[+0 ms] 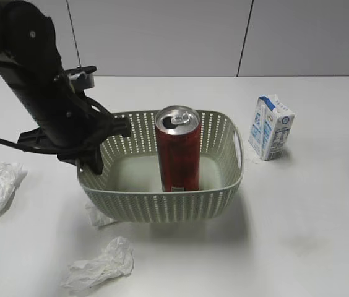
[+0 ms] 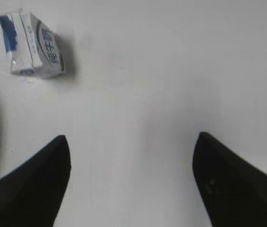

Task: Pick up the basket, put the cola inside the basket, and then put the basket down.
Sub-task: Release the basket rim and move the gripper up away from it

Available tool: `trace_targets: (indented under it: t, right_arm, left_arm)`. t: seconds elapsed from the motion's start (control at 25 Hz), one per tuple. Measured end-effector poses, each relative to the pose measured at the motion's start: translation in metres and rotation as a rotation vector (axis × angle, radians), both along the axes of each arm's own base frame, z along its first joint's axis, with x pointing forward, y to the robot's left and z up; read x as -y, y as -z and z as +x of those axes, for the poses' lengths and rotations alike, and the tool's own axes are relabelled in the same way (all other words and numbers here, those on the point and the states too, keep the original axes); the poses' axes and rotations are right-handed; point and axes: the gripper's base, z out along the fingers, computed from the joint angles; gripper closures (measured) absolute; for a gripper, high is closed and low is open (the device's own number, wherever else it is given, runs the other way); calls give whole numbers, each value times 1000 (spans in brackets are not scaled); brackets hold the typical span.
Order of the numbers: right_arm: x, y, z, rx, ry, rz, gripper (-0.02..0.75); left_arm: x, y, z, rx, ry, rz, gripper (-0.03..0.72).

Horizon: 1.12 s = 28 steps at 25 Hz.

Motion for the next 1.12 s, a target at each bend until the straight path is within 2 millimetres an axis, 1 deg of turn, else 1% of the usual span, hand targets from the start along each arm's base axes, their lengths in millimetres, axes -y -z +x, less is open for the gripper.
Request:
trace_targets:
  t: [0.08, 0.2, 0.32, 0.4, 0.56, 0.72, 0.84, 0.92, 1.0, 1.12]
  right_arm:
    - [4, -2, -21, 1, 2, -3, 134]
    - [6, -7, -57, 45, -3, -3, 140]
    - [9, -9, -97, 101, -3, 0, 144]
    - [10, -7, -125, 144, -3, 2, 144]
    - [13, 5, -177, 252, -3, 8, 144]
    - [16, 25, -220, 349, -2, 14, 144]
    - [17, 42, -245, 398, -2, 16, 144]
    - [18, 54, -259, 420, -2, 18, 145]
    - [19, 66, -272, 449, -2, 19, 146]
    - [19, 81, -287, 490, -3, 21, 148]
  left_arm:
    - [5, -1, 9, -5, -2, -2, 690]
    - [13, 4, 24, -25, 4, 9, 690]
    - [21, 9, 39, -24, 11, 13, 690]
    - [26, 10, 48, -12, 12, 7, 690]
    - [31, 21, 57, -18, 11, 11, 690]
    - [32, 35, 59, -46, 11, 27, 690]
    - [33, 41, 60, -51, 9, 31, 676]
    - [34, 41, 61, -40, 5, 24, 622]
    - [34, 40, 62, -33, -1, 15, 545]
    - [35, 40, 62, -31, -3, 10, 344]
